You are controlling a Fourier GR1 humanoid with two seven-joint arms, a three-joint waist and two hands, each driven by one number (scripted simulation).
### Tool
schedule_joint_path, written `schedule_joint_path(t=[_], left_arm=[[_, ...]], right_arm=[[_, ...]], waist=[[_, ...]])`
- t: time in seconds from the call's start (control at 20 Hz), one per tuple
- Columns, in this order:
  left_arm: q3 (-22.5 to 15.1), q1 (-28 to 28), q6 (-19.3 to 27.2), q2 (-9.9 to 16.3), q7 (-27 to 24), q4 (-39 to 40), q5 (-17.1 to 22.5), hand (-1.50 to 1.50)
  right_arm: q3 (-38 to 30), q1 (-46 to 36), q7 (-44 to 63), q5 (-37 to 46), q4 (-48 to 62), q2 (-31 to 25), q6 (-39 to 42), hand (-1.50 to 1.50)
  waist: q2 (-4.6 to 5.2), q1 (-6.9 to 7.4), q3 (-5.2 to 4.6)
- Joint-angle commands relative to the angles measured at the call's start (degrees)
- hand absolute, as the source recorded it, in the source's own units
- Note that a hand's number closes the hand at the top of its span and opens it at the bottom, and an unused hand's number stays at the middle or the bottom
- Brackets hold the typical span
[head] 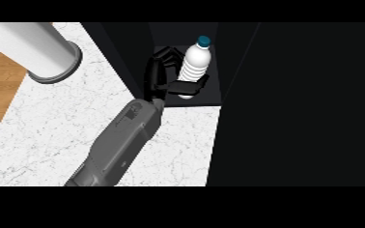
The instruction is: Pick up the bottled water, place it into the cabinet and close the cabinet
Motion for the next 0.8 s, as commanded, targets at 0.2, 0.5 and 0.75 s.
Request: schedule_joint_path(t=[0.2, 0.5, 0.75], left_arm=[[2.0, -9.4, 4.2, 0.0, -2.6, 13.5, 2.8, 1.5], [4.4, -13.6, 6.7, 0.0, -8.7, 23.9, 1.9, 1.5], [4.4, -14.2, 6.6, 0.0, -12.1, 27.4, 4.2, 1.5]], right_arm=[[-1.2, 4.8, -1.1, -2.1, -5.7, -1.6, 2.1, -1.5], [-3.9, 5.6, -6.2, -6.1, -2.2, -2.1, 5.0, -1.5], [-3.6, 2.3, -2.0, -4.5, -3.3, -1.0, 4.5, -1.5]], waist=[[0.14, -0.63, 0.02], [0.7, -1.91, 0.09], [0.86, -2.04, -0.04]])
